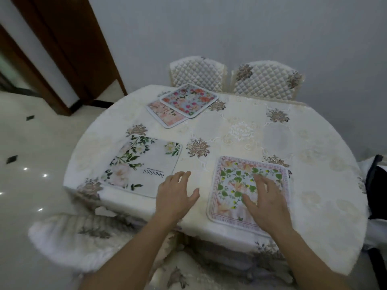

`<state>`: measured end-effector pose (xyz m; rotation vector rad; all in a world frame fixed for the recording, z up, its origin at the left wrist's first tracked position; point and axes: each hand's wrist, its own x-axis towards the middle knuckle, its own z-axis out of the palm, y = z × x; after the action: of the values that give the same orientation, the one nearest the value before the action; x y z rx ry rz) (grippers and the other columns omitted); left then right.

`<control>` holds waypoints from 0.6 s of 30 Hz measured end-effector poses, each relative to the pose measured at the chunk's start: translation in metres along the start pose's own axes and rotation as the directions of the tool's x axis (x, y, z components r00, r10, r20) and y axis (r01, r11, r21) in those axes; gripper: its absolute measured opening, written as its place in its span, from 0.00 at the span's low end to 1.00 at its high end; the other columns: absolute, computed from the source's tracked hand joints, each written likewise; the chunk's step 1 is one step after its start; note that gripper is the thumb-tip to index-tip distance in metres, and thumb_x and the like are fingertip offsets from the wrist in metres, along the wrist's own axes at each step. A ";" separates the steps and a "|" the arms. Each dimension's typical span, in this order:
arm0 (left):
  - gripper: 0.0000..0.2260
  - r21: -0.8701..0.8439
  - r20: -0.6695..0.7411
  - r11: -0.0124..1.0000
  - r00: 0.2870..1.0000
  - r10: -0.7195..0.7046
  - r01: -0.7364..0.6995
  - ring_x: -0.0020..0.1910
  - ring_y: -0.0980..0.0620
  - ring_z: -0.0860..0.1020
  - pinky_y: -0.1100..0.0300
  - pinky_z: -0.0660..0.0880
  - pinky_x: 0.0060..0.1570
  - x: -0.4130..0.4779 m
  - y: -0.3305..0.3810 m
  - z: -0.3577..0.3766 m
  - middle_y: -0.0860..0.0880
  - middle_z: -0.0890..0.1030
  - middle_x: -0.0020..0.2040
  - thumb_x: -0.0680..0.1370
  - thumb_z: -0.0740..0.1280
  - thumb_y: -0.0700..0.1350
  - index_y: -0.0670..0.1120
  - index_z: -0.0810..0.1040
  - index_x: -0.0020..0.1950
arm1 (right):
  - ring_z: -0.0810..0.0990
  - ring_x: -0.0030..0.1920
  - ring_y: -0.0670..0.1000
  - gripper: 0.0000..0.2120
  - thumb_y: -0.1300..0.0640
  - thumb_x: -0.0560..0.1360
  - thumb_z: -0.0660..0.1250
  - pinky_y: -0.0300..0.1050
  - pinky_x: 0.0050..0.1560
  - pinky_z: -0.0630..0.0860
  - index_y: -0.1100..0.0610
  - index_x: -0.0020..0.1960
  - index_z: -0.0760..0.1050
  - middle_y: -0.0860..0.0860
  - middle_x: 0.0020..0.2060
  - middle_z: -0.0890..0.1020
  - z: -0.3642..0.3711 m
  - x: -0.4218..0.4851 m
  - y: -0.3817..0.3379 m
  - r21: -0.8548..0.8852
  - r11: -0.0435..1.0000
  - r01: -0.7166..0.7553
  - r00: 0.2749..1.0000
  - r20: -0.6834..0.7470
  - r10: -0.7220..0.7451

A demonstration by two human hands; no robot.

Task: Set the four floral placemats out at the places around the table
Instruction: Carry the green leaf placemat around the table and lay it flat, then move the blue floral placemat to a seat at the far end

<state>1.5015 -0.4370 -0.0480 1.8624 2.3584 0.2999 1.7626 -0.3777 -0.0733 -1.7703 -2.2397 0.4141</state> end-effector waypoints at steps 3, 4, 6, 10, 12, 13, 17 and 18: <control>0.28 0.010 -0.017 1.000 1.000 -0.023 0.023 0.64 0.46 0.76 0.49 0.74 0.59 -0.017 -0.013 -0.018 0.49 0.77 0.68 0.76 0.59 0.62 0.50 0.71 0.72 | 0.67 0.71 0.58 0.33 0.40 0.78 0.61 0.59 0.67 0.70 0.52 0.78 0.60 0.56 0.72 0.67 0.005 -0.009 -0.023 0.040 0.999 -0.004 1.000 0.031 0.003; 0.28 0.011 -0.031 0.999 0.999 -0.032 0.033 0.63 0.46 0.76 0.49 0.75 0.58 -0.022 -0.020 -0.023 0.49 0.77 0.67 0.76 0.60 0.62 0.50 0.72 0.72 | 0.67 0.71 0.58 0.33 0.39 0.78 0.61 0.59 0.67 0.70 0.52 0.77 0.60 0.56 0.73 0.67 0.007 -0.010 -0.032 0.053 0.999 0.001 0.999 0.037 -0.003; 0.28 0.004 -0.053 0.998 0.997 -0.060 0.060 0.61 0.45 0.77 0.49 0.76 0.57 -0.030 -0.035 -0.033 0.48 0.79 0.66 0.75 0.58 0.62 0.49 0.73 0.71 | 0.68 0.70 0.57 0.33 0.39 0.77 0.61 0.59 0.67 0.70 0.52 0.77 0.60 0.55 0.73 0.67 0.010 -0.011 -0.051 0.060 0.998 0.030 0.998 0.046 -0.032; 0.29 -0.022 -0.087 0.992 0.988 -0.126 0.125 0.60 0.44 0.78 0.49 0.77 0.54 -0.040 -0.074 -0.047 0.47 0.79 0.65 0.75 0.56 0.63 0.49 0.73 0.71 | 0.67 0.71 0.57 0.33 0.39 0.77 0.60 0.59 0.67 0.69 0.52 0.77 0.60 0.54 0.72 0.68 0.016 -0.005 -0.091 0.043 0.996 0.081 0.995 0.058 -0.083; 0.28 -0.049 -0.078 0.987 0.985 -0.155 0.151 0.62 0.45 0.76 0.49 0.76 0.55 -0.039 -0.095 -0.053 0.48 0.77 0.67 0.77 0.60 0.61 0.49 0.71 0.72 | 0.68 0.70 0.57 0.33 0.40 0.77 0.61 0.58 0.66 0.70 0.52 0.77 0.60 0.55 0.72 0.69 0.020 0.001 -0.113 0.038 0.995 0.089 0.994 0.058 -0.091; 0.27 -0.065 -0.071 0.985 0.984 -0.163 0.159 0.63 0.45 0.75 0.49 0.76 0.56 -0.038 -0.106 -0.055 0.48 0.76 0.68 0.78 0.61 0.61 0.50 0.70 0.73 | 0.69 0.70 0.57 0.32 0.40 0.77 0.62 0.58 0.66 0.70 0.53 0.77 0.60 0.55 0.71 0.69 0.023 0.005 -0.123 0.037 0.995 0.090 0.994 0.057 -0.092; 0.26 -0.083 -0.078 0.985 0.984 -0.160 0.153 0.68 0.46 0.72 0.49 0.75 0.59 -0.019 -0.159 -0.064 0.49 0.74 0.70 0.79 0.61 0.61 0.51 0.68 0.74 | 0.71 0.68 0.58 0.32 0.40 0.77 0.62 0.57 0.64 0.72 0.53 0.76 0.62 0.56 0.69 0.71 0.040 0.024 -0.171 0.030 0.996 0.089 0.995 0.034 -0.090; 0.26 -0.087 -0.074 0.985 0.985 -0.157 0.150 0.68 0.46 0.72 0.49 0.75 0.59 -0.012 -0.175 -0.066 0.49 0.74 0.70 0.79 0.61 0.61 0.52 0.68 0.75 | 0.72 0.67 0.59 0.32 0.41 0.77 0.63 0.57 0.63 0.72 0.54 0.76 0.62 0.56 0.69 0.71 0.046 0.029 -0.183 0.025 0.996 0.086 0.996 0.028 -0.087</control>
<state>1.3245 -0.4929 -0.0237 1.6513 2.4853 0.4550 1.5740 -0.3924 -0.0463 -1.6590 -2.3122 0.4495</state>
